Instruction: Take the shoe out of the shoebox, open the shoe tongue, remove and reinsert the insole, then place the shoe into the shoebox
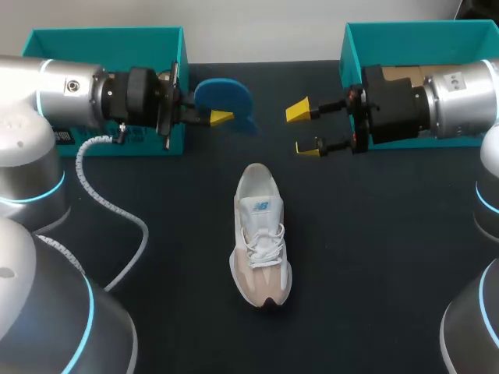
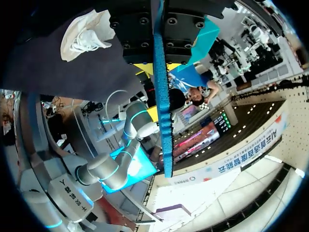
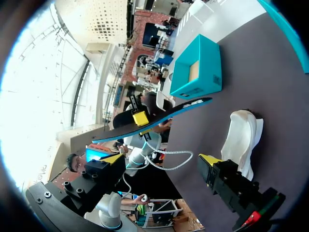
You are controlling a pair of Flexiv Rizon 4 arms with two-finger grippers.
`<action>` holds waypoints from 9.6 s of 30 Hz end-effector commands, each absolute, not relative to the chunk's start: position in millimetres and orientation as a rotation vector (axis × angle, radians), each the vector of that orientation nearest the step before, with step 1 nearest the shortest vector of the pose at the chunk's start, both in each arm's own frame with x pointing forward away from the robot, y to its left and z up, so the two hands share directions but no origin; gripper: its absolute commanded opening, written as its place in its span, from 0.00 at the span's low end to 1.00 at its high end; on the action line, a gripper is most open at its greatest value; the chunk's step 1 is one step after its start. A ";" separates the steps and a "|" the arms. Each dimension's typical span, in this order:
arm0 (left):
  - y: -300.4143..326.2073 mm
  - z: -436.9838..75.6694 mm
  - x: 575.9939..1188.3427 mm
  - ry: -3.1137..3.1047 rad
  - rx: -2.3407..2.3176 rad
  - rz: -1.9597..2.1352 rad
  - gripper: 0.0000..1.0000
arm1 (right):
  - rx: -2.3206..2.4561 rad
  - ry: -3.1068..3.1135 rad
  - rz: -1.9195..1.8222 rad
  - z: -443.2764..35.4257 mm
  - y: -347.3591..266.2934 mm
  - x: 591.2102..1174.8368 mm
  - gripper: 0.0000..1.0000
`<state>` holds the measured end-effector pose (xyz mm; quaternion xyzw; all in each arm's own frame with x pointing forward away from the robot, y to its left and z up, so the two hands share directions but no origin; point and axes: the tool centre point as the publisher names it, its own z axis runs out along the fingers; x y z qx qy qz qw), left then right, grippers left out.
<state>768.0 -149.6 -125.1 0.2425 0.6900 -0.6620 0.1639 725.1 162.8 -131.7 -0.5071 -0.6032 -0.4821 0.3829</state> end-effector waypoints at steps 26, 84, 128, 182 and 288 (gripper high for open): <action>-144.7 -137.3 766.7 1.341 1.144 -1.133 0.00 | -1.296 -1.538 -1.231 -132.3 165.0 724.9 1.00; -205.3 -145.2 768.8 1.145 1.133 -1.087 0.00 | -1.144 -1.526 -1.230 -155.4 220.6 723.3 0.25; -99.1 -203.7 781.1 2.159 0.674 -1.455 1.00 | -0.829 -1.980 -1.704 -163.3 198.1 775.8 0.00; -103.4 -328.9 753.2 2.627 0.310 -1.384 1.00 | -0.397 -2.047 -1.752 -254.4 215.3 803.8 0.00; -123.3 -332.2 765.0 2.673 0.198 -1.325 1.00 | -0.499 -2.133 -1.554 -323.1 236.6 765.1 0.36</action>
